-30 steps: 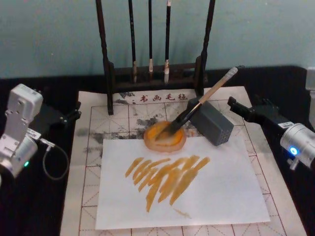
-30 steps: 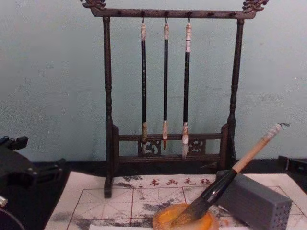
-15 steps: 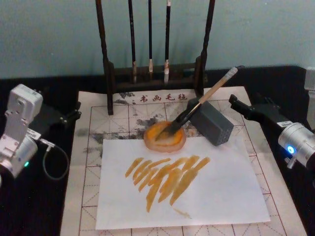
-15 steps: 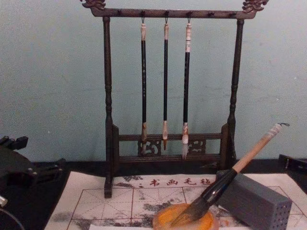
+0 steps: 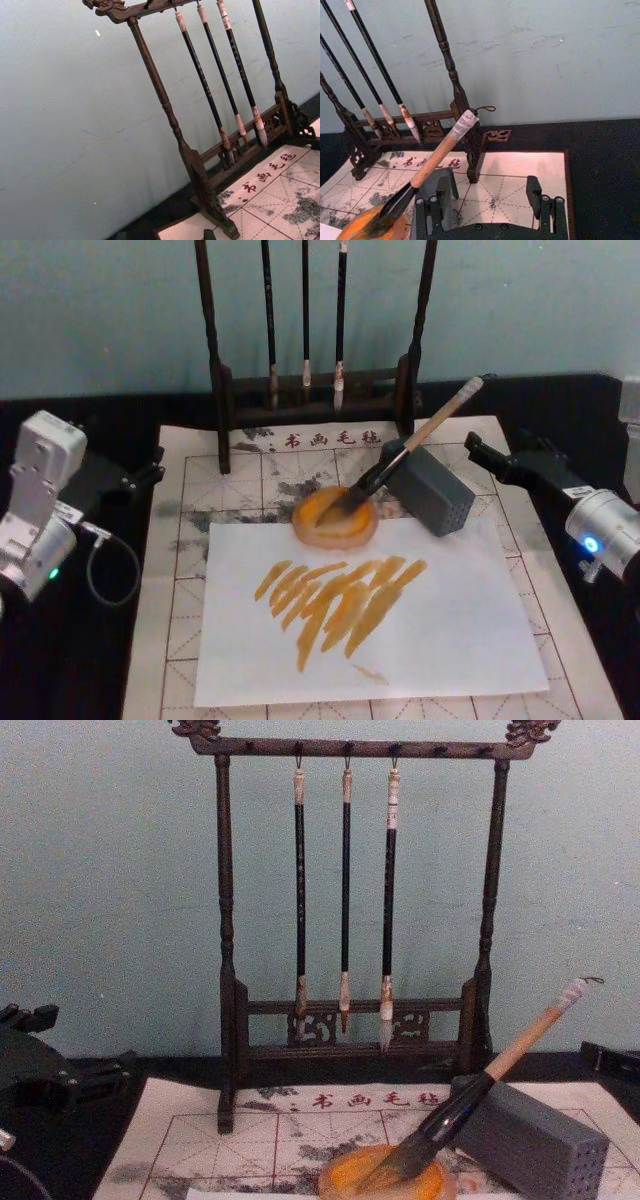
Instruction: Pick up the brush from the inkstone, write on the paper, then place the brush back to its original position.
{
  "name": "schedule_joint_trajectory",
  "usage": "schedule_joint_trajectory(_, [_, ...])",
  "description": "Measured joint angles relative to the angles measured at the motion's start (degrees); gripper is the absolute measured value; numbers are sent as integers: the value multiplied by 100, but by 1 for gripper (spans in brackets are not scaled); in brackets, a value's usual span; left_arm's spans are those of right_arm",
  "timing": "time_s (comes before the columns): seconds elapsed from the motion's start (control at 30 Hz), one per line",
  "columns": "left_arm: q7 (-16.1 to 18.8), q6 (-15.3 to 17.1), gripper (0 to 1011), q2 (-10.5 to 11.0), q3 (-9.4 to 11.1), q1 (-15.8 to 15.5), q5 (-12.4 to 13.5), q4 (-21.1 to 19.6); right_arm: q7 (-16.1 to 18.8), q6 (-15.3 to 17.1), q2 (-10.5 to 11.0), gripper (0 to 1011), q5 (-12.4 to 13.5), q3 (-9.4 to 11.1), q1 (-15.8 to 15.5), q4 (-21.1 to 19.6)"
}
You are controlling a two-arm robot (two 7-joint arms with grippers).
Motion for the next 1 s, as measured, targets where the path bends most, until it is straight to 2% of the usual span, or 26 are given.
schedule_joint_trajectory(1.0, [0,0,1001,0,0,0,0,0,9,6,9,1000,13,-4,0,-7])
